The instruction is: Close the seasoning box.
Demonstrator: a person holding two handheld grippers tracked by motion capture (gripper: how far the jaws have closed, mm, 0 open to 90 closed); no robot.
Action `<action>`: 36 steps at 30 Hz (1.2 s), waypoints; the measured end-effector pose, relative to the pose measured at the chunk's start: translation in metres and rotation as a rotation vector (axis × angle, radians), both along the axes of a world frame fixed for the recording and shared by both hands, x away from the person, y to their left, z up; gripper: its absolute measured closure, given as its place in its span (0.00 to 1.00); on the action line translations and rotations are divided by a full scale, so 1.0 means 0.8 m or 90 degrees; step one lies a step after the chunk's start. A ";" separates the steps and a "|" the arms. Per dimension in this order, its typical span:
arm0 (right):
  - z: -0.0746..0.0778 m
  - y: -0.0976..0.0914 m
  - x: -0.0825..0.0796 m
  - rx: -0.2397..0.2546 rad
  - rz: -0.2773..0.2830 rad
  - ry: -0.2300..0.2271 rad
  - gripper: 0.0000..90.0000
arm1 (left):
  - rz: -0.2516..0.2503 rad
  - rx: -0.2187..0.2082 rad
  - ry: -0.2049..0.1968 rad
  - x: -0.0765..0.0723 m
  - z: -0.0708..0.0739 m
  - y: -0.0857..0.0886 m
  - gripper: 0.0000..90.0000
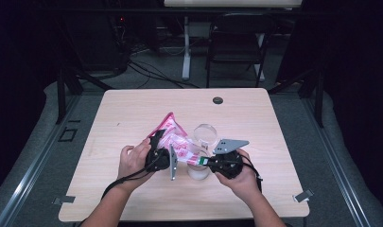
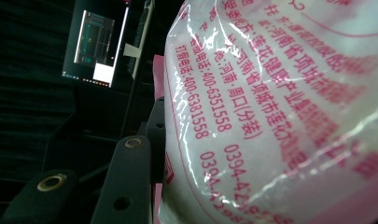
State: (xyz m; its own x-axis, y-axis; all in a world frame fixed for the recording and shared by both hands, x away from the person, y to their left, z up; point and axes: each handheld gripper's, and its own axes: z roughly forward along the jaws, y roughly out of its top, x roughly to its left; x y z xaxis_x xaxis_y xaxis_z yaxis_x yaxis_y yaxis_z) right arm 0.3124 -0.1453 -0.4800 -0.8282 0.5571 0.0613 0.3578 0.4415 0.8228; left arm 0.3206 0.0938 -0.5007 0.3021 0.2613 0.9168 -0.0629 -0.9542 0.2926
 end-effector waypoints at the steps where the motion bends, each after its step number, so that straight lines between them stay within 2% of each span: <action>1: 0.000 0.000 0.000 -0.003 0.001 0.001 1.00 | -0.001 -0.001 -0.001 0.000 0.000 0.000 0.71; 15: -0.009 0.002 0.003 -0.014 0.001 0.014 1.00 | -0.002 0.016 -0.018 0.000 0.004 -0.001 0.71; 24: -0.010 -0.001 0.003 -0.010 -0.002 0.016 1.00 | -0.005 0.028 -0.027 -0.001 0.008 -0.004 0.71; 36: -0.010 -0.002 0.003 -0.011 0.002 0.020 1.00 | -0.007 0.023 -0.038 -0.003 0.011 -0.005 0.71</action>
